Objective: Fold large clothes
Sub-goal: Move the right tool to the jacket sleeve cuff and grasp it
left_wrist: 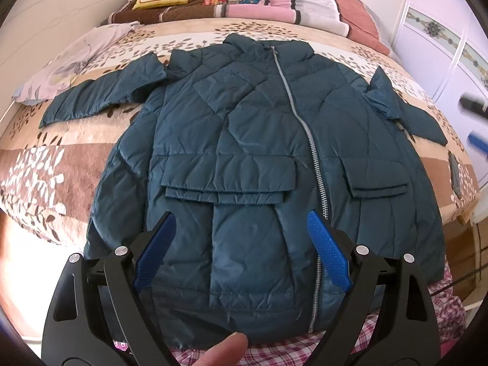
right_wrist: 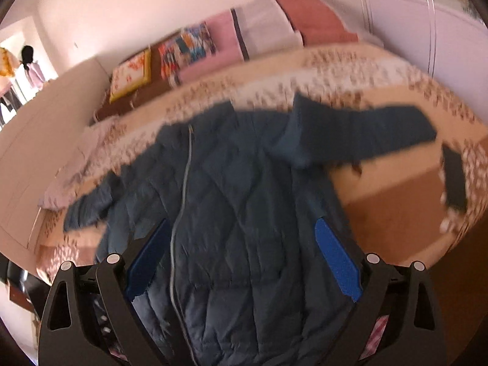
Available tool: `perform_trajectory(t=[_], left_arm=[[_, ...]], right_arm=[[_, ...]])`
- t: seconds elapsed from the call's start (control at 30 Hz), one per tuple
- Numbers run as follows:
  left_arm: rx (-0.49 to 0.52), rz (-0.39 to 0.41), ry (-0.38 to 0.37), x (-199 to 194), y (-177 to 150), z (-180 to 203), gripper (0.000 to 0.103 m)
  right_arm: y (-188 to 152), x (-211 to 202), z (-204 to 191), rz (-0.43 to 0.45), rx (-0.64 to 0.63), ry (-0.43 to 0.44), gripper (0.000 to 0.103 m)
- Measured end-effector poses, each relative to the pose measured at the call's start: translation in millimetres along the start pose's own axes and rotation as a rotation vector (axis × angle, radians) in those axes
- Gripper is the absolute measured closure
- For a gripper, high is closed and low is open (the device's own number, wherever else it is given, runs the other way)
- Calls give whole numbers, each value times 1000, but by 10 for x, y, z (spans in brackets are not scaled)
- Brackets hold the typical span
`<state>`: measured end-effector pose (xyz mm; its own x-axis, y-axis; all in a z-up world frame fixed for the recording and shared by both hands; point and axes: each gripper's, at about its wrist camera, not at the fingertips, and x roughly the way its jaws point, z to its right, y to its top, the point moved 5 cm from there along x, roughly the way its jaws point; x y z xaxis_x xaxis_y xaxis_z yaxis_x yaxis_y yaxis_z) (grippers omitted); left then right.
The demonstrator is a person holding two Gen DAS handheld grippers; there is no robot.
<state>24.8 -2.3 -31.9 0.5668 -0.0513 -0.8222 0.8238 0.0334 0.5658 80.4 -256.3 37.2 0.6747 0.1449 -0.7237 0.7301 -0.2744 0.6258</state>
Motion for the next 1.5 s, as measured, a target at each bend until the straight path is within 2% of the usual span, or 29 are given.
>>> perform_trajectory(t=[0.17,0.27,0.47,0.7,0.77,0.9,1.0,1.33,1.5], left_arm=[[7,-6,1,4,-18,2,16],[15,-8,3,17,-15,18,16],[26,-6,13,18,-12,49,16],[29,-8,22,30,-5,62,16],[30,-7,22,37,-8,61,16],[32,-12,23,49,-10,63,16],[32,-15,26,57,-12,63,16],[27,-29,42,89,-20,39,16],[32,-35,49,97,-10,35,16]], right_arm=[[-240,184,104,-45,48,-22,11],[-298,178,127,-31,38,-37,11],[-290,169,108,-33,56,22,11],[-273,164,141,-2,55,-1,11],[-264,167,182,4,53,-17,11],[-293,196,243,21,0,-120,11],[-338,241,285,12,-32,-166,11],[-383,319,633,-26,-32,-274,11],[-347,297,820,-36,-5,-288,11]])
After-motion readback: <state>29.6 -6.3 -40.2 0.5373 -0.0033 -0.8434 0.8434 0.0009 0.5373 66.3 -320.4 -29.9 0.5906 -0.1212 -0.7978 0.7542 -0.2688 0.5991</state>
